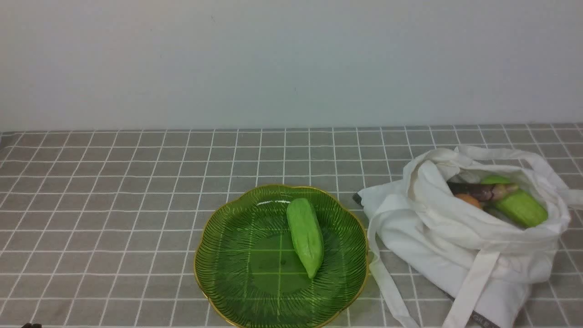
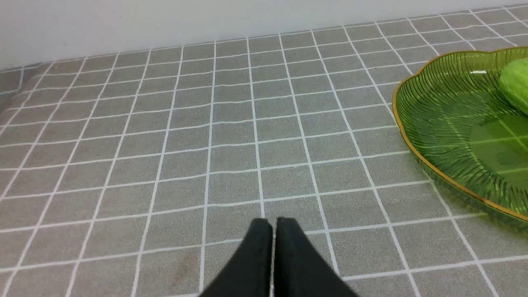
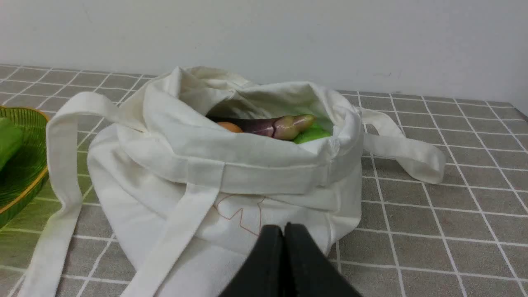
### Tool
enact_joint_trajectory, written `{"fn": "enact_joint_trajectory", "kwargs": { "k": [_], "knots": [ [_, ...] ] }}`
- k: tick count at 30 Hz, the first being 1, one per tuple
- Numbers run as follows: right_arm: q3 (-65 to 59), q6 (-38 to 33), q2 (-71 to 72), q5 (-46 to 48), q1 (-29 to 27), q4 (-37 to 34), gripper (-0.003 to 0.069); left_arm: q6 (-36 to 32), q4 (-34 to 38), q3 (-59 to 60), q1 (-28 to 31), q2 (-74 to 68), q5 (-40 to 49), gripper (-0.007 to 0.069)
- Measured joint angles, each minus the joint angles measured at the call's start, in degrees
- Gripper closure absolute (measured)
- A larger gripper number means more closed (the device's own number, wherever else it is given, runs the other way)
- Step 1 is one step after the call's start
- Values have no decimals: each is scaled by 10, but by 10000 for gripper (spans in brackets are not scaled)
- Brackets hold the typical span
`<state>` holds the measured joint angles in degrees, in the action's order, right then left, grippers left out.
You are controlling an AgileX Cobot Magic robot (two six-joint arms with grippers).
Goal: Take vegetables from bag on grey coffee tablecloth place on plate.
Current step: 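Reach into the white cloth bag and grasp a vegetable inside with the right gripper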
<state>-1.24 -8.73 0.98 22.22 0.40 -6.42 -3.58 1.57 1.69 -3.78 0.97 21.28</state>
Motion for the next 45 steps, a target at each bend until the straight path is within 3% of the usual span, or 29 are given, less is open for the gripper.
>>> {"fn": "enact_joint_trajectory", "kwargs": {
  "k": [29,32,33,34,38,45],
  "knots": [
    [0,-9,0,-4,0,-14,670,0,0,0,0,0,0,629],
    [-4,31,0,-41,0,-125,670,0,0,0,0,0,0,629],
    [-4,34,0,-45,0,-125,670,0,0,0,0,0,0,629],
    [-4,62,0,-83,0,-222,670,0,0,0,0,0,0,629],
    [-4,100,0,-172,0,-429,670,0,0,0,0,0,0,629],
    [-4,94,0,-269,0,-634,670,0,0,0,0,0,0,629]
  ]
}}
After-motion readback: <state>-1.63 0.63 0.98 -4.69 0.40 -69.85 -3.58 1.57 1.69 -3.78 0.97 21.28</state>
